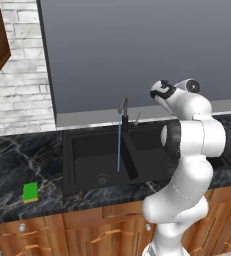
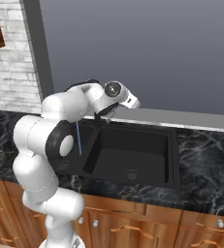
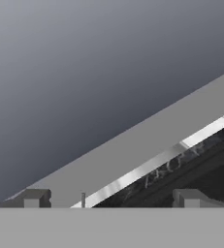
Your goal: Soak the sponge with water for a few seconds and then drop it inside the sink.
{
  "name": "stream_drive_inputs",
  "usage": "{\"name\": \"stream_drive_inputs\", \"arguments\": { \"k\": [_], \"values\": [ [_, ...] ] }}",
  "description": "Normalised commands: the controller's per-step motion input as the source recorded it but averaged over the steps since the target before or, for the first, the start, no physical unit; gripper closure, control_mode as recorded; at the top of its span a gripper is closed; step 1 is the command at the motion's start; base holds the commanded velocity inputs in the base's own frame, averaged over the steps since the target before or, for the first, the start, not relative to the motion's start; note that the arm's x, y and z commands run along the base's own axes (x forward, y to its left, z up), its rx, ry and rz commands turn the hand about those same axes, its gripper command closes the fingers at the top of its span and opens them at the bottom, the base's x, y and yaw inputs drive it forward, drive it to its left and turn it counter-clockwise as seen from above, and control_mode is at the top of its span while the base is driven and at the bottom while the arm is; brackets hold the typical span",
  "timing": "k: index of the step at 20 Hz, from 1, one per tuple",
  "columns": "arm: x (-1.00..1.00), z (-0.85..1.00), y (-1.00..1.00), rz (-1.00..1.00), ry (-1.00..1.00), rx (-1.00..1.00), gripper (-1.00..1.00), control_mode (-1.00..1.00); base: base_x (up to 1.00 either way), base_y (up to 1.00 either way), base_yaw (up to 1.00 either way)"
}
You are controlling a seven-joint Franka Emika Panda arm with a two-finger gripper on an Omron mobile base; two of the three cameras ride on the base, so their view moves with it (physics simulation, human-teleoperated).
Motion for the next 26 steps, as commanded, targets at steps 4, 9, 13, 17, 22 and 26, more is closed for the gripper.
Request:
{"name": "stream_drive_inputs", "arguments": {
  "k": [4, 9, 13, 17, 22, 26],
  "values": [
    [-0.62, 0.04, 0.00, 0.00, 0.00, 0.00, -1.00, -1.00, 0.00, 0.00, 0.00],
    [-0.68, 0.00, 0.09, 0.00, 0.05, 0.00, -1.00, -1.00, 0.00, 0.00, 0.00],
    [-0.64, 0.00, 0.13, 0.00, 0.06, -0.01, -1.00, -1.00, 0.00, 0.00, 0.00],
    [-0.51, 0.01, 0.21, 0.00, 0.14, -0.04, -1.00, -1.00, 0.00, 0.00, 0.00],
    [-0.45, 0.01, 0.27, 0.00, 0.18, -0.04, -1.00, -1.00, 0.00, 0.00, 0.00],
    [-0.41, 0.03, 0.30, 0.00, 0.16, -0.03, -1.00, -1.00, 0.00, 0.00, 0.00]
  ]
}}
